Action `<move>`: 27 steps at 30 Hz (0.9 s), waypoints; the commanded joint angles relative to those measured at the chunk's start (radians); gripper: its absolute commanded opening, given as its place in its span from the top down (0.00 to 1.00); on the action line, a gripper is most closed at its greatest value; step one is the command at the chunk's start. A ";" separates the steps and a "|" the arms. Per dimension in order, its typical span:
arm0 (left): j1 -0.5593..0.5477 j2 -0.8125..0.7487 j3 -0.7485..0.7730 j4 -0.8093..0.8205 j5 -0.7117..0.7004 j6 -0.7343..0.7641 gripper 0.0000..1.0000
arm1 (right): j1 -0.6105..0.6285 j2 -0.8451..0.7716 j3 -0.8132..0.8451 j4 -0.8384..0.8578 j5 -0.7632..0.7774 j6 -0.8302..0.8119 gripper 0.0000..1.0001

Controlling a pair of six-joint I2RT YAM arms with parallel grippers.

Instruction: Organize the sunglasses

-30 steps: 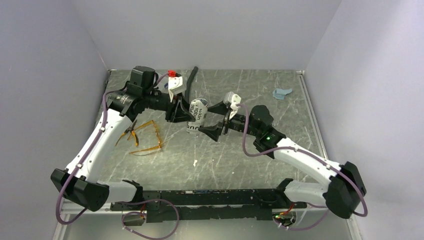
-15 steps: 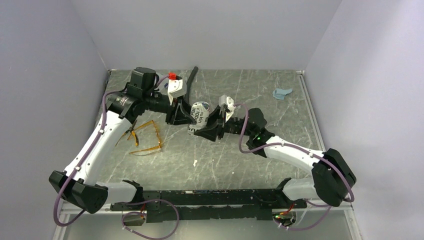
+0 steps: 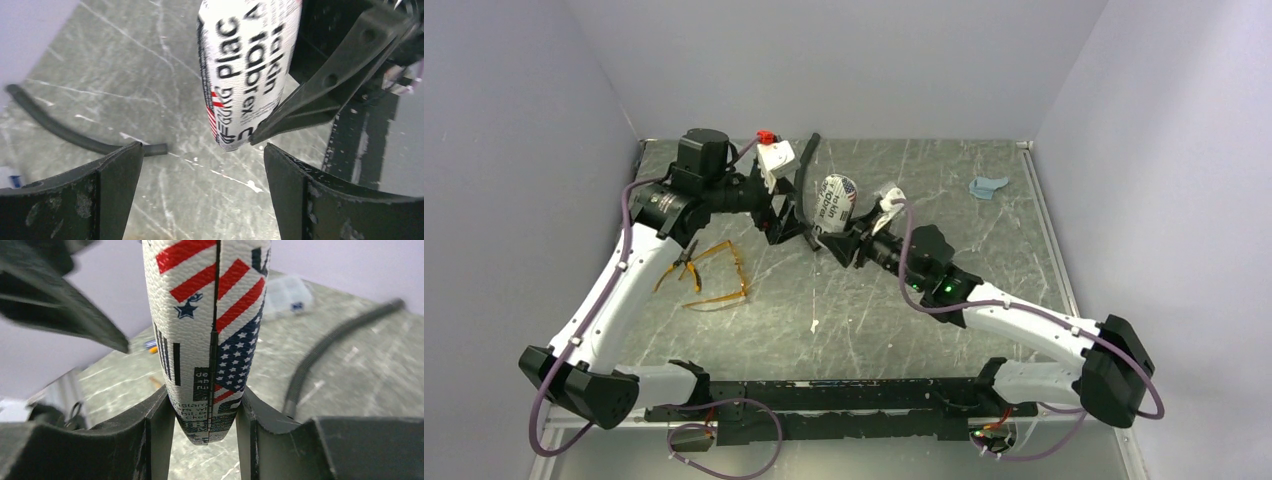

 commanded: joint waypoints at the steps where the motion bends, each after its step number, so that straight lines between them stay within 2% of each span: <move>1: 0.001 -0.011 0.071 0.051 -0.123 -0.026 0.06 | 0.102 0.057 0.104 -0.082 0.461 0.050 1.00; 3: -0.001 0.001 0.070 0.080 -0.127 -0.088 0.06 | 0.145 0.089 0.132 -0.093 0.570 0.071 1.00; 7: -0.035 0.007 0.032 0.150 -0.153 -0.150 0.06 | 0.194 0.146 0.207 -0.130 0.658 0.092 1.00; 16: -0.089 0.024 -0.003 0.230 -0.259 -0.218 0.06 | 0.221 0.250 0.331 -0.185 0.660 0.141 1.00; 23: -0.094 0.038 -0.042 0.269 -0.331 -0.200 0.06 | 0.240 0.278 0.372 -0.185 0.646 0.123 1.00; 24: -0.093 0.038 -0.041 0.264 -0.330 -0.196 0.09 | 0.240 0.276 0.370 -0.185 0.644 0.121 1.00; 25: -0.093 0.035 -0.040 0.262 -0.328 -0.196 0.18 | 0.239 0.274 0.364 -0.184 0.642 0.121 1.00; 27: -0.093 0.022 -0.043 0.262 -0.307 -0.199 0.47 | 0.240 0.265 0.351 -0.182 0.644 0.121 1.00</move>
